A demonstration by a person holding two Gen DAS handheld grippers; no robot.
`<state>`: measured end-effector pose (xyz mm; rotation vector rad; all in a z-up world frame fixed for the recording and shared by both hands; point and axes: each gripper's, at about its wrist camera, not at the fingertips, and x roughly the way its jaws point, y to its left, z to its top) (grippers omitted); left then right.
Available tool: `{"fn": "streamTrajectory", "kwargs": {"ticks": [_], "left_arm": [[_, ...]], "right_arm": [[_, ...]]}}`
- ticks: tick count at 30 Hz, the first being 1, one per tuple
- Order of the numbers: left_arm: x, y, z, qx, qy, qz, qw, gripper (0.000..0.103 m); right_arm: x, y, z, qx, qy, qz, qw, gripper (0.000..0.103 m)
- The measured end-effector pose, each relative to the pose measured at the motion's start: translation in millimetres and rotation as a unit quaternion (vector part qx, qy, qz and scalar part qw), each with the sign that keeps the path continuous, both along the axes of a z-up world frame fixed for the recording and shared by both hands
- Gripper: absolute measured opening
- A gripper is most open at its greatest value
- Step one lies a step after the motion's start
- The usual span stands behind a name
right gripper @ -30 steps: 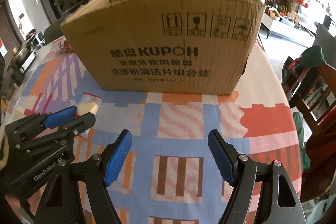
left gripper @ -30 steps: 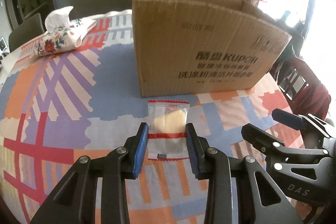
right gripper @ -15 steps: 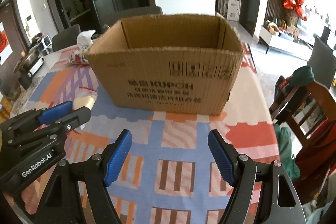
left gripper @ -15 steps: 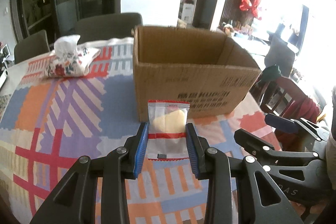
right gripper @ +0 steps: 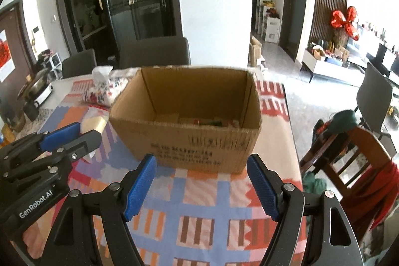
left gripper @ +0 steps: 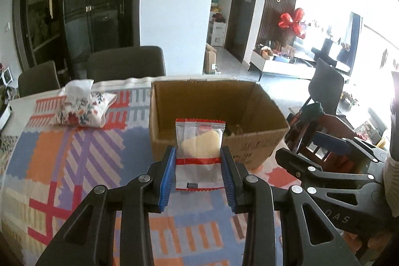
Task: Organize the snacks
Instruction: 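Carry the cake packet over the box and open the left tool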
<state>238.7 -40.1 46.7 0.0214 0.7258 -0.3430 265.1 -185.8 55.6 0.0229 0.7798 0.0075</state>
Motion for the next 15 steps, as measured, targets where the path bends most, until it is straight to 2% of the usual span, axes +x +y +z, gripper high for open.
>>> {"fn": "streamTrajectory", "kwargs": {"ticks": [7, 15], "left_arm": [[25.7, -6.1, 10.6, -0.010, 0.018, 0.001, 0.9998, 0.035], [53.8, -14.5, 18.4, 0.001, 0.031, 0.006, 0.9995, 0.035]], "right_arm": [[20.7, -7.2, 15.4, -0.004, -0.006, -0.001, 1.000, 0.076], [46.4, -12.6, 26.1, -0.018, -0.001, 0.002, 1.000, 0.076]]}}
